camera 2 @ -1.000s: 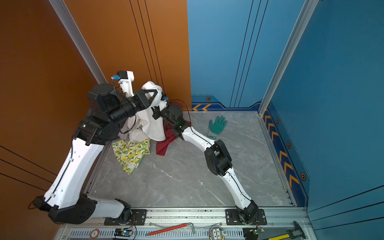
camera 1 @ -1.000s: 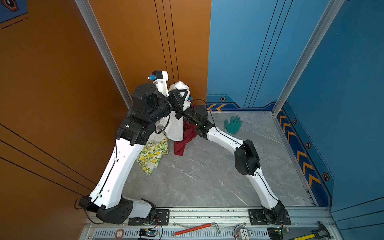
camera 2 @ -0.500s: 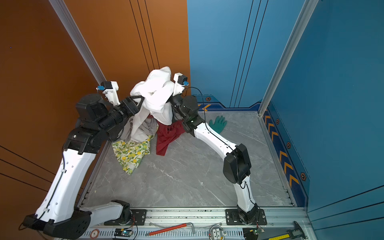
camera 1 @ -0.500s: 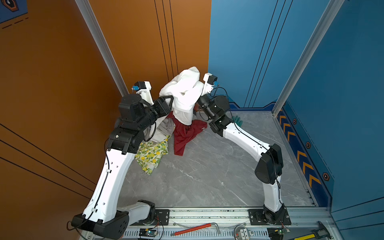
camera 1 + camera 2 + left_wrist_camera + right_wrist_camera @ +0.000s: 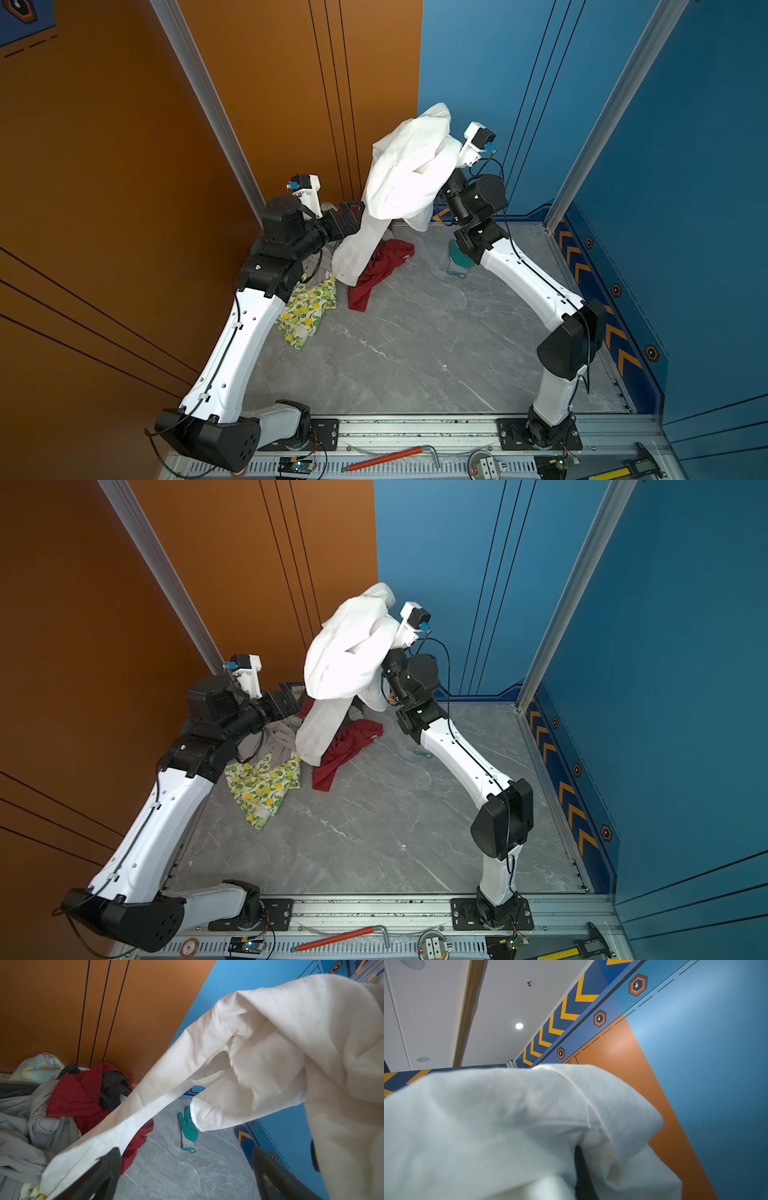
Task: Pick out a specific cloth from the pile
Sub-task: 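Pull the white cloth away with the right gripper while the left releases it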
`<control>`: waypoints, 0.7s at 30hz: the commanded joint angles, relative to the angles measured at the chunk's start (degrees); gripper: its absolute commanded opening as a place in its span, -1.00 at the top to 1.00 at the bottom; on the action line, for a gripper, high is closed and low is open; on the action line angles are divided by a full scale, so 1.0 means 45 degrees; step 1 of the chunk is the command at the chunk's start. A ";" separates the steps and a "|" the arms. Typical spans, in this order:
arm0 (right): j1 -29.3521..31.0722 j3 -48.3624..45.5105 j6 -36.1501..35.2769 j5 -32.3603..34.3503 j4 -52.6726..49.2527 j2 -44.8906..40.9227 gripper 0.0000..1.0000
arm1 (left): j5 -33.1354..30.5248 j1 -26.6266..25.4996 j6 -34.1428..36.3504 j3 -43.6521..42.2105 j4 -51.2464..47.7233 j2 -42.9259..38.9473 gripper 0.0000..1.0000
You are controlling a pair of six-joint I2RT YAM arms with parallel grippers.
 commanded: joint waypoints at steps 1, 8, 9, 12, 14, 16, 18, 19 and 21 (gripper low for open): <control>-0.0604 0.0278 -0.0062 0.0373 -0.0465 -0.1219 1.00 | 0.0305 -0.0186 0.0791 -0.0358 0.0323 0.0273 -0.96; -0.1789 0.0728 -0.0641 0.0920 -0.2148 -0.2622 1.00 | -0.0002 -0.0909 0.1774 -0.0627 0.0058 0.0737 -0.96; -0.2044 0.0688 -0.0641 0.0941 -0.2290 -0.2823 1.00 | 0.0031 -0.1008 0.1891 -0.0649 0.0049 0.0844 -0.96; -0.2706 0.0513 -0.0717 0.1256 -0.2756 -0.3336 1.00 | 0.0414 -0.1207 0.2268 -0.0458 -0.0012 0.1262 -0.96; -0.3107 0.0281 -0.0892 0.1392 -0.3064 -0.3712 1.00 | 0.0677 -0.1330 0.2516 -0.0156 -0.0168 0.1663 -0.96; -0.3476 0.0090 -0.1303 0.1677 -0.3771 -0.4140 1.00 | 0.0979 -0.1530 0.2810 0.0209 -0.0284 0.2109 -0.96; -0.3869 -0.0160 -0.1594 0.1917 -0.4525 -0.4633 1.00 | 0.1116 -0.1728 0.3082 0.0522 -0.0406 0.2455 -0.96; -0.4110 -0.0318 -0.1584 0.2050 -0.4953 -0.4938 1.00 | 0.1212 -0.1845 0.3219 0.0716 -0.0500 0.2649 -0.96; -0.4585 -0.0597 -0.1598 0.2150 -0.5741 -0.5535 1.00 | 0.1370 -0.2021 0.3354 0.0917 -0.0593 0.2951 -0.96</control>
